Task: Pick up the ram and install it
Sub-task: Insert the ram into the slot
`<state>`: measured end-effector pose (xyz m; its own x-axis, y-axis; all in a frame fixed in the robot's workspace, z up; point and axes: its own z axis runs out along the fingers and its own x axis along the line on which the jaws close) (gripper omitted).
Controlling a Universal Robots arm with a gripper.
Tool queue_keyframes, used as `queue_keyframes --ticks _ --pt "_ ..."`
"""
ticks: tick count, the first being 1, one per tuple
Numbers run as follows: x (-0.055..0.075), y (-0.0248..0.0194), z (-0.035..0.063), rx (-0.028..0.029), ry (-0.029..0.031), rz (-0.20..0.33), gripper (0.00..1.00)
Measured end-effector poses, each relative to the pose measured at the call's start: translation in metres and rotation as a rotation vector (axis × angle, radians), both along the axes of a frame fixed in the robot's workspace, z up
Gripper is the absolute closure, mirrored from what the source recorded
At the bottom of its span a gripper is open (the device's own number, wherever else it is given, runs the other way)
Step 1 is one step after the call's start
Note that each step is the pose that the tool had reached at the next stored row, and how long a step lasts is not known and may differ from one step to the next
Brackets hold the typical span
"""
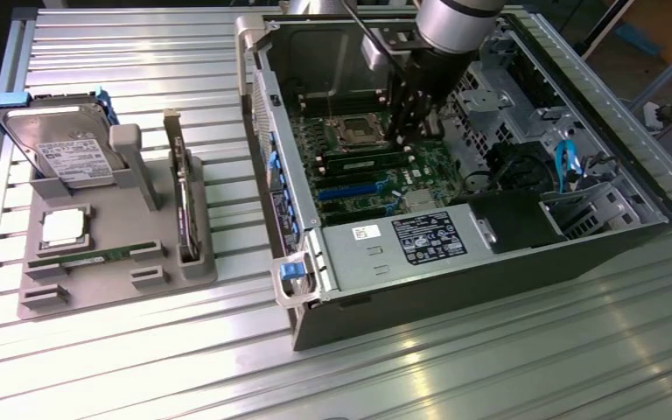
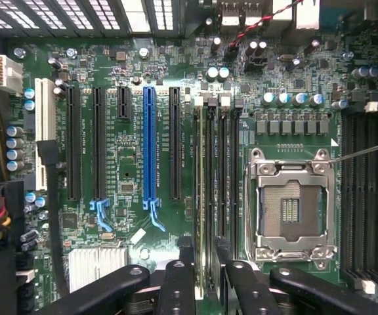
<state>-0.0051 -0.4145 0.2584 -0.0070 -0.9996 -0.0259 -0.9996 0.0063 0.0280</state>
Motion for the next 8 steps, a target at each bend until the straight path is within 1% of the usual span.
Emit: queue_keyframes --ticks 8 --pt "0.000 0.0000 0.0195 0.0000 0.0000 0.000 0.74"
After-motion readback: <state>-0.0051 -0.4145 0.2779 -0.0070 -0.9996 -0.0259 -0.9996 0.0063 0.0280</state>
